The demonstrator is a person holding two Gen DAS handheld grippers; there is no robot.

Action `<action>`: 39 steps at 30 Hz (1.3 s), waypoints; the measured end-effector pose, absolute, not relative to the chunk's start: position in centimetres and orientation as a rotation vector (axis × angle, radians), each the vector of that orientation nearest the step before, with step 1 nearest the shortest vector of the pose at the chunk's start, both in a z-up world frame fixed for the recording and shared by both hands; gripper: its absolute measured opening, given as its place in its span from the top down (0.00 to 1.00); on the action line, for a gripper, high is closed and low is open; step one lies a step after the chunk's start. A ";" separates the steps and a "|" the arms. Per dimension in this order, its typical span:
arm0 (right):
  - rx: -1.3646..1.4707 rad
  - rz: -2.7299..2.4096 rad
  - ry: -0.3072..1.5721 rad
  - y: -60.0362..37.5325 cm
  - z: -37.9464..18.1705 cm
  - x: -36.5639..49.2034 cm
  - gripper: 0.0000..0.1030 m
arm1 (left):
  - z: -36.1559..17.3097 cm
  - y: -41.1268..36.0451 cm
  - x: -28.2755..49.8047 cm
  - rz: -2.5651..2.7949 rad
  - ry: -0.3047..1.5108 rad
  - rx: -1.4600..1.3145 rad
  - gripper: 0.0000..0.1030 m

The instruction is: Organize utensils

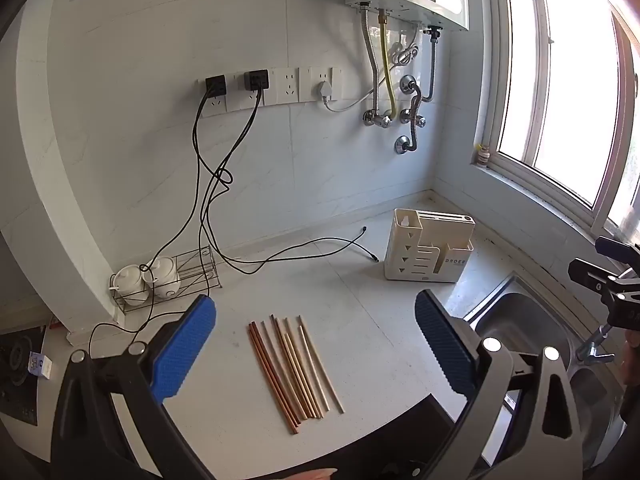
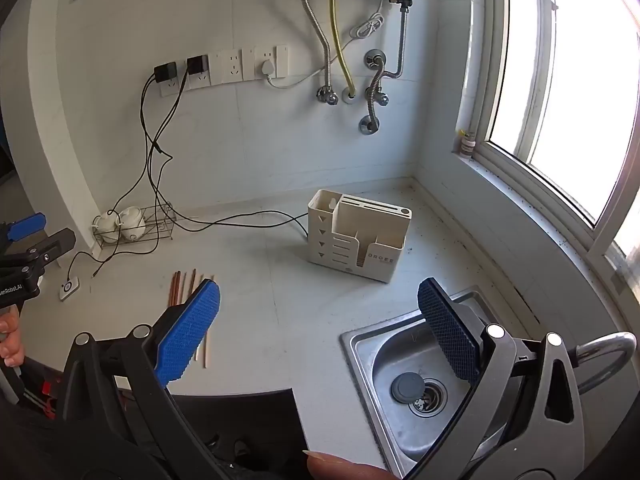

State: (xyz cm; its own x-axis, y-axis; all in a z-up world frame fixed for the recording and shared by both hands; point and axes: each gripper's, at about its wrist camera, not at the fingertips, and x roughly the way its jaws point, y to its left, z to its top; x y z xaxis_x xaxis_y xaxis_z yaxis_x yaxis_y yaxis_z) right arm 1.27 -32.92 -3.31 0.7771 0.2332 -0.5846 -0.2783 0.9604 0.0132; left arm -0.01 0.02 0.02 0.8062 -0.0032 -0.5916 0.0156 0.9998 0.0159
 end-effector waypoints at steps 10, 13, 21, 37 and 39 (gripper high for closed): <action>-0.081 0.272 0.617 -33.0 -3.0 1.1 0.08 | 0.1 -0.6 0.0 0.000 0.622 0.030 0.05; -0.084 0.274 0.618 -33.0 -3.0 1.1 0.08 | 0.1 -0.7 0.1 0.000 0.623 0.034 0.05; -0.086 0.272 0.614 -33.2 -3.0 1.2 0.08 | 0.0 -0.6 -0.3 0.002 0.621 0.036 0.05; -0.081 0.263 0.608 -33.4 -3.1 1.3 0.08 | 0.1 -0.8 -0.2 -0.007 0.626 0.035 0.05; -0.076 0.261 0.607 -33.5 -3.2 1.3 0.08 | 0.1 -0.8 -0.3 -0.006 0.625 0.037 0.05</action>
